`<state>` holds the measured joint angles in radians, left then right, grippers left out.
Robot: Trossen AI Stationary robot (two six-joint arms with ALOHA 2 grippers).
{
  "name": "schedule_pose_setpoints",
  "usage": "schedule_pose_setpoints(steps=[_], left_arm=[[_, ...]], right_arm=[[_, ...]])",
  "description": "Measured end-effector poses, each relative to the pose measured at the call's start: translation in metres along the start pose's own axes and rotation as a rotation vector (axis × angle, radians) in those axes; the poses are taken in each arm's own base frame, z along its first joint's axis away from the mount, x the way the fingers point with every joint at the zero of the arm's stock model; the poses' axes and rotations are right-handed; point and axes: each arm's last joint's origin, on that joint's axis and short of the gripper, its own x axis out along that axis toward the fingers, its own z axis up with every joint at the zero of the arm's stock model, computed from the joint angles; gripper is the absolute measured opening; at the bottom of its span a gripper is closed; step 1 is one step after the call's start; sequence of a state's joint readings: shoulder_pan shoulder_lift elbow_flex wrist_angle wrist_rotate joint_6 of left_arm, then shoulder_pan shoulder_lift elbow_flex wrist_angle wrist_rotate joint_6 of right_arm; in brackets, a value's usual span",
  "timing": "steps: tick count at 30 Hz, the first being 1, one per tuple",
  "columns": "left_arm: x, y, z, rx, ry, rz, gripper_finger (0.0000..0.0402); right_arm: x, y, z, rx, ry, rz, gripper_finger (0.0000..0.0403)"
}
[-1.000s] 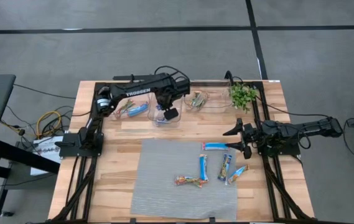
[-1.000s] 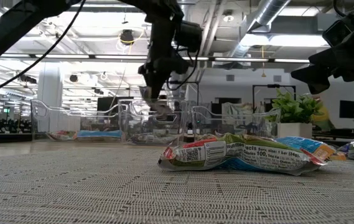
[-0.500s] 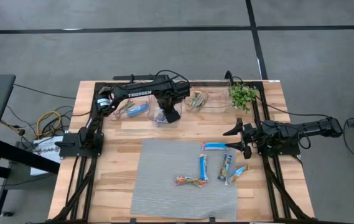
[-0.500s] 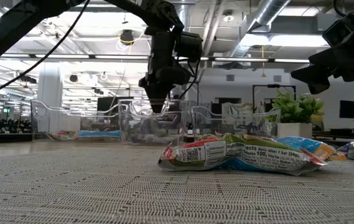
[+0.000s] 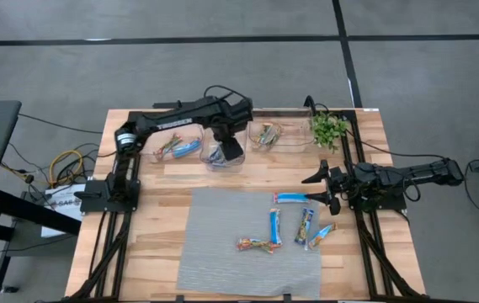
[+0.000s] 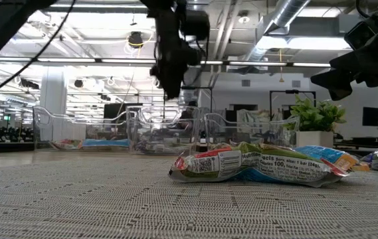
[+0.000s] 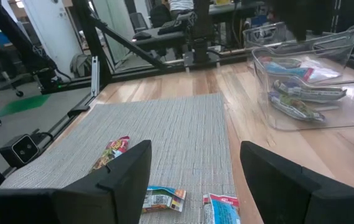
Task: Pick and place Granola Bars by type
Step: Put the top red granola bar into the left transparent bin
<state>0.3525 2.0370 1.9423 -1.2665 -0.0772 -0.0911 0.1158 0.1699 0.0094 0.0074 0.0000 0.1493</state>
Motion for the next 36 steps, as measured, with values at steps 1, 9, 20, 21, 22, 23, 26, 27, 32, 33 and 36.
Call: schedule_pose_setpoints(steps=[1,9,20,21,22,23,26,27,32,33,36], left_arm=[[-0.008,0.0,-0.002,0.001,-0.022,-0.001,0.0151],[-0.045,-0.02,-0.03,0.044,-0.163,-0.039,0.0149],[0.003,-0.044,-0.16,-0.12,-0.334,-0.296,0.0148],[0.007,-0.046,-0.171,-0.125,-0.349,-0.329,0.0148],[0.012,-0.047,-0.185,-0.128,-0.358,-0.356,0.0148],[0.017,-0.048,-0.196,-0.133,-0.366,-0.384,0.0148],[0.03,-0.05,-0.228,-0.138,-0.389,-0.468,0.0148],[0.033,-0.05,-0.237,-0.134,-0.405,-0.499,0.0148],[0.044,-0.048,-0.276,-0.103,-0.501,-0.62,0.0148],[0.045,-0.048,-0.282,-0.097,-0.526,-0.64,0.0148],[0.05,-0.044,-0.298,-0.082,-0.585,-0.662,0.0148]], right_arm=[[0.0,0.0,0.0,0.0,0.0,0.0,0.024],[0.0,0.0,0.0,0.0,0.0,0.0,0.024],[0.0,0.0,0.0,0.0,-0.001,0.0,0.024],[0.0,0.0,0.0,0.0,0.0,0.0,0.024],[0.0,0.0,0.0,0.0,-0.001,0.0,0.024],[0.0,0.0,0.0,0.0,-0.001,0.001,0.024],[0.0,0.0,0.0,0.0,0.0,0.0,0.024],[0.0,0.0,0.0,0.0,0.0,0.0,0.024],[0.0,0.0,0.0,0.0,-0.001,0.0,0.024],[0.0,0.0,0.0,0.0,0.0,0.0,0.024],[0.0,0.0,0.0,0.0,0.0,0.001,0.024]])
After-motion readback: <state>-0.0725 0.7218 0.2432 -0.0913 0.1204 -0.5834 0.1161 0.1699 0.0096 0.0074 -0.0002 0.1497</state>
